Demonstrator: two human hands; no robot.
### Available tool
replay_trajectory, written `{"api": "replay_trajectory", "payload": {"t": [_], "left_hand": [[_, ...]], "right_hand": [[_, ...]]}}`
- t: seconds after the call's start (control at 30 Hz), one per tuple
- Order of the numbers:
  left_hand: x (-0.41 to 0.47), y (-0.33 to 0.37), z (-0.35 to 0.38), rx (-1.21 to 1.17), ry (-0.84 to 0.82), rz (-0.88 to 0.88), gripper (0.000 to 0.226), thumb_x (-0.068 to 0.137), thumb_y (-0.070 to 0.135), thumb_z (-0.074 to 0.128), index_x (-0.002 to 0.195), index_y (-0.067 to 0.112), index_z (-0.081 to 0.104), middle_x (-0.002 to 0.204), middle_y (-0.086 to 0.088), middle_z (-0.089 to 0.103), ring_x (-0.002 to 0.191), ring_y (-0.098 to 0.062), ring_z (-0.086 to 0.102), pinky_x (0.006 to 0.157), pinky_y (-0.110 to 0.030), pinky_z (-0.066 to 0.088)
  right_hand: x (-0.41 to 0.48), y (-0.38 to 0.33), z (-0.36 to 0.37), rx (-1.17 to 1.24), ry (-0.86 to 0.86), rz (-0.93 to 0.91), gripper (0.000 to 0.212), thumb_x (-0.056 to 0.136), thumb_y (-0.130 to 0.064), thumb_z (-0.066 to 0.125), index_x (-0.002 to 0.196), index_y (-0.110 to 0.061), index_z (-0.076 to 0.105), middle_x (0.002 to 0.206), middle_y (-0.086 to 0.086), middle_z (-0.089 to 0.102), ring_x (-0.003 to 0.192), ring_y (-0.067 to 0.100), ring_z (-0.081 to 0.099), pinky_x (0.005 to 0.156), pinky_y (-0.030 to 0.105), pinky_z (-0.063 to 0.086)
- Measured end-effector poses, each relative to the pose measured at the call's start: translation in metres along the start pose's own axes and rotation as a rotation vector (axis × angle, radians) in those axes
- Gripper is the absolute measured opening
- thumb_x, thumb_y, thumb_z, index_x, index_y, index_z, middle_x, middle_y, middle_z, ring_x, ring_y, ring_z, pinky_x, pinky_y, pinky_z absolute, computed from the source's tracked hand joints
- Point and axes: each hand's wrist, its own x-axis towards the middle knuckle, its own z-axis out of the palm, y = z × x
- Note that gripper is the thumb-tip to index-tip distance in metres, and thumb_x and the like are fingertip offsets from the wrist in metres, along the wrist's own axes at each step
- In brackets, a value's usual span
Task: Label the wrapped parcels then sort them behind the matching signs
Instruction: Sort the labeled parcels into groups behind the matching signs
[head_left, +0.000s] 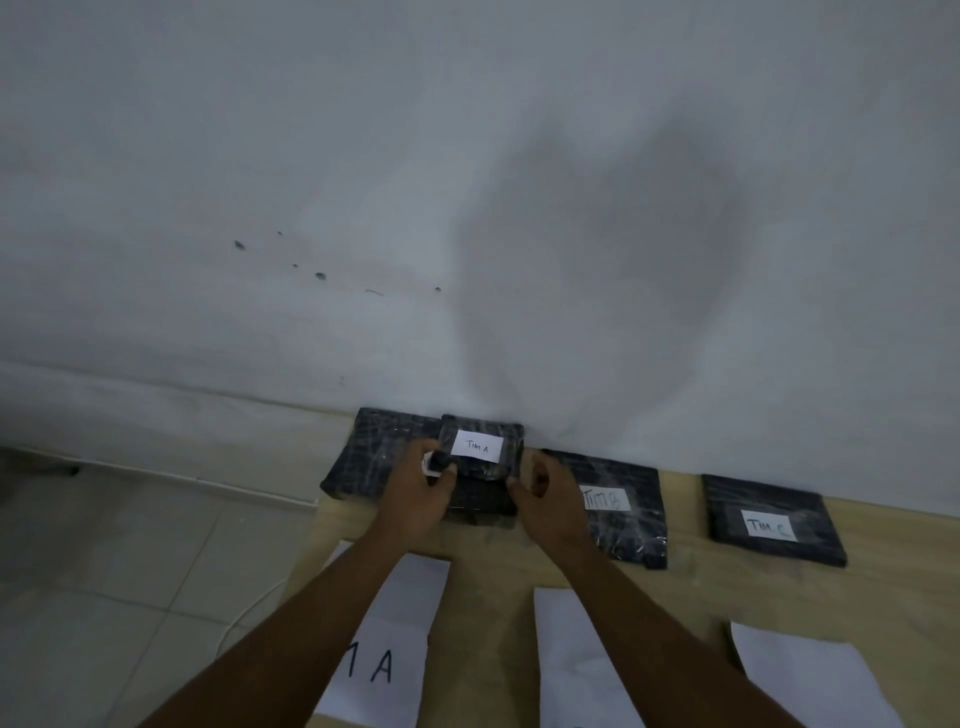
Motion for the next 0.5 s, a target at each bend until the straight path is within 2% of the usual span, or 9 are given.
{"api": "replay_trajectory", "payload": {"t": [0.1,0.17,0.23,0.33,0.4,0.5], "left_hand": [[-0.026,0.009,0.01,-0.04,0.057,0.047,0.018,0.092,0.01,0.059,0.105,0.019,0.052,0.112,-0.003,0.056,0.103,-0.015,0.055,0.085,-0.022,0.044],[-0.046,0.013,0.021,-0.049,0.029,0.044,0.018,0.091,0.011,0.059,0.105,0.021,0.052,0.108,0.0,0.059,0.1,-0.012,0.057,0.086,-0.022,0.045],[-0.068,0.016,0.034,-0.071,-0.062,0.033,0.018,0.091,0.01,0.06,0.104,0.022,0.054,0.104,0.002,0.063,0.095,-0.009,0.059,0.084,-0.017,0.047],[-0.099,0.021,0.06,-0.03,-0.201,0.036,0.013,0.091,0.014,0.06,0.102,0.021,0.058,0.104,0.003,0.065,0.096,-0.006,0.061,0.073,-0.004,0.044],[-0.128,0.029,0.084,-0.012,-0.276,0.052,0.009,0.092,0.019,0.061,0.101,0.019,0.06,0.103,0.004,0.065,0.097,-0.007,0.061,0.072,-0.004,0.044],[-0.168,0.036,0.123,-0.004,-0.354,0.075,0.007,0.092,0.023,0.06,0.099,0.02,0.059,0.103,0.004,0.067,0.098,-0.007,0.062,0.077,-0.007,0.046]], "right_hand": [[-0.026,0.007,-0.023,0.015,-0.005,0.001,0.036,0.089,-0.023,0.066,0.12,-0.008,0.056,0.107,0.003,0.061,0.094,0.015,0.057,0.079,0.02,0.042],[-0.048,0.013,-0.039,0.065,0.006,0.008,0.024,0.088,-0.019,0.067,0.109,-0.012,0.059,0.098,0.005,0.062,0.092,0.019,0.06,0.077,0.023,0.045],[-0.073,0.025,-0.057,0.11,0.007,0.022,0.017,0.088,-0.019,0.068,0.102,-0.017,0.058,0.098,0.005,0.064,0.093,0.02,0.062,0.081,0.03,0.05],[-0.109,0.047,-0.081,0.143,-0.003,0.046,0.012,0.089,-0.022,0.066,0.099,-0.022,0.059,0.094,-0.005,0.065,0.09,0.013,0.062,0.078,0.026,0.05],[-0.135,0.068,-0.101,0.159,0.017,0.086,0.01,0.09,-0.022,0.064,0.099,-0.024,0.059,0.092,-0.009,0.063,0.086,0.01,0.061,0.073,0.02,0.046],[-0.167,0.1,-0.13,0.129,0.043,0.111,0.007,0.091,-0.026,0.062,0.097,-0.027,0.059,0.089,-0.007,0.066,0.082,0.008,0.061,0.064,0.013,0.041]]}}
